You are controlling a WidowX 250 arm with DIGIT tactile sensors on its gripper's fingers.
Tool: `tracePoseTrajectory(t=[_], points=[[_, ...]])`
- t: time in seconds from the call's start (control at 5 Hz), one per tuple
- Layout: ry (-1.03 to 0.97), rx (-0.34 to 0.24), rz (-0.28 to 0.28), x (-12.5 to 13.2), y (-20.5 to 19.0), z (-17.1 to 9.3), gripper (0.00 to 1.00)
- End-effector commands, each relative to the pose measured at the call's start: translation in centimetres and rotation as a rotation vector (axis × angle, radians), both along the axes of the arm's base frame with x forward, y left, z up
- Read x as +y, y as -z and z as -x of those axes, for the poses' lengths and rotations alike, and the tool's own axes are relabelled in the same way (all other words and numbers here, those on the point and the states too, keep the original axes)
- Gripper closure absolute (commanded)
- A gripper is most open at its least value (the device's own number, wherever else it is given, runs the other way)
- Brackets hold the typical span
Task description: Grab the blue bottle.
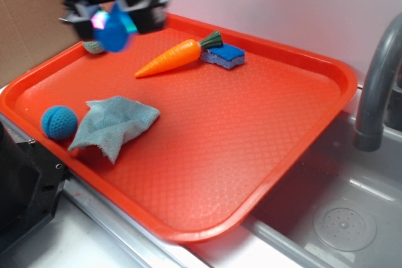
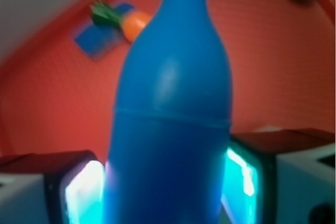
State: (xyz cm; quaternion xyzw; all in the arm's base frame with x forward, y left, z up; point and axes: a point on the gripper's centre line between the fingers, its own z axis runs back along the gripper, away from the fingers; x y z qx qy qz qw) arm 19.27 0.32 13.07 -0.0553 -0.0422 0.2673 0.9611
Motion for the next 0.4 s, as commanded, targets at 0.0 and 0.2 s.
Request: tracePoseTrajectory(t=[0.0, 0.2], points=[[0.031, 0.087, -0.175, 4.96, -3.72, -2.69, 1.0], [0.016, 0.153, -0.24, 5.22, -3.25, -2.98, 1.0]])
